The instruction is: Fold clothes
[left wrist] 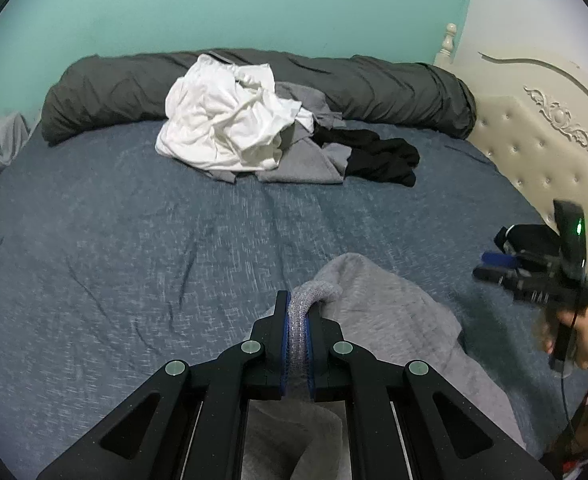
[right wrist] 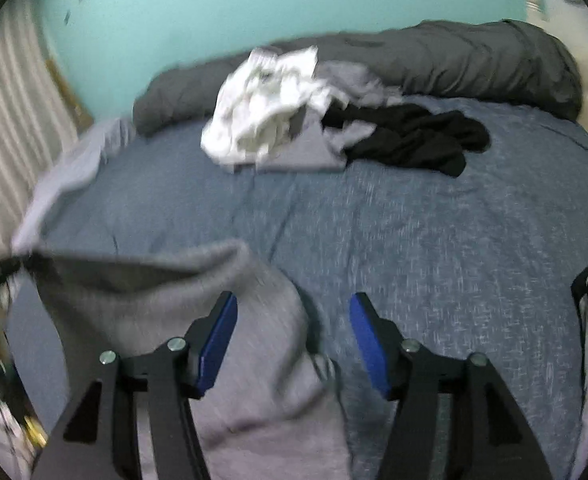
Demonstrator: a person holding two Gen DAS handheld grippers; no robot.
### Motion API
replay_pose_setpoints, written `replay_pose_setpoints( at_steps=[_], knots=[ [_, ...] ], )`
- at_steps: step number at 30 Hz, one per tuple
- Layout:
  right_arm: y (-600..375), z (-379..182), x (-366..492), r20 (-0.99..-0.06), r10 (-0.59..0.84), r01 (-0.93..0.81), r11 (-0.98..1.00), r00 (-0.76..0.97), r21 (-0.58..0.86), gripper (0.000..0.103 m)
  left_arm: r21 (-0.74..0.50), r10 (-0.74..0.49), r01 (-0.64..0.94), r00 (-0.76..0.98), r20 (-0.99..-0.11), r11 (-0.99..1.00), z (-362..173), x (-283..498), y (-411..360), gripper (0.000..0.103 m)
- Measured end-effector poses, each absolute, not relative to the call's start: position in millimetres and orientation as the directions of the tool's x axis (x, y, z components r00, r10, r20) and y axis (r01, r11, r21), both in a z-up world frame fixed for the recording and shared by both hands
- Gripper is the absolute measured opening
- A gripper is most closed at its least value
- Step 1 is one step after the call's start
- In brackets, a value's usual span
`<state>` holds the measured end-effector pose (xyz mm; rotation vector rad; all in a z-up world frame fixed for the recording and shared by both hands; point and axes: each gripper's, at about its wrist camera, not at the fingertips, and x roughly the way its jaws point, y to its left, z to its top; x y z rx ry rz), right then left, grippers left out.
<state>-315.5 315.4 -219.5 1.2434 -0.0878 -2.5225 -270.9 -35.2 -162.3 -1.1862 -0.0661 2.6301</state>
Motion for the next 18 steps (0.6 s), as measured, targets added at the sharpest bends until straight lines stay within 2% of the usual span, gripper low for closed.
replay_pose_setpoints(
  at_steps=[7,13,15,16,17,18],
  knots=[
    [264,-267,-332,-0.842,-0.304,0.412,-0.905,-0.446,0.108,0.060,-0.172,0.254,-0.190,-0.614,-0.747,-0.966,-190,-282,-46,0.006],
    [234,-304,-340,-0.905,-0.221,0.486,-0.874,-0.364,0.017,0.058,-0.178,0.248,-0.175,-0.608,-0.755,-0.968,-202,-288,-60,0.006],
    [231,-315,-339,-0.917,-0.191,0.495,-0.869,-0.350,-0.008,0.037,-0.184,0.247,-0.166,-0.608,-0.755,-0.969,-204,-290,-65,0.006],
    [232,-318,-339,-0.920,-0.184,0.497,-0.867,-0.347,-0.014,0.033,-0.185,0.246,-0.163,-0.609,-0.754,-0.969,-205,-290,-66,0.006],
    [234,-318,-337,-0.915,-0.187,0.496,-0.868,-0.356,-0.016,0.019,-0.187,0.246,-0.161,-0.609,-0.754,-0.969,-206,-290,-67,0.006],
    [237,-316,-335,-0.909,-0.193,0.493,-0.870,-0.370,-0.016,0.010,-0.188,0.246,-0.158,-0.609,-0.754,-0.969,-206,-291,-68,0.006]
  ],
)
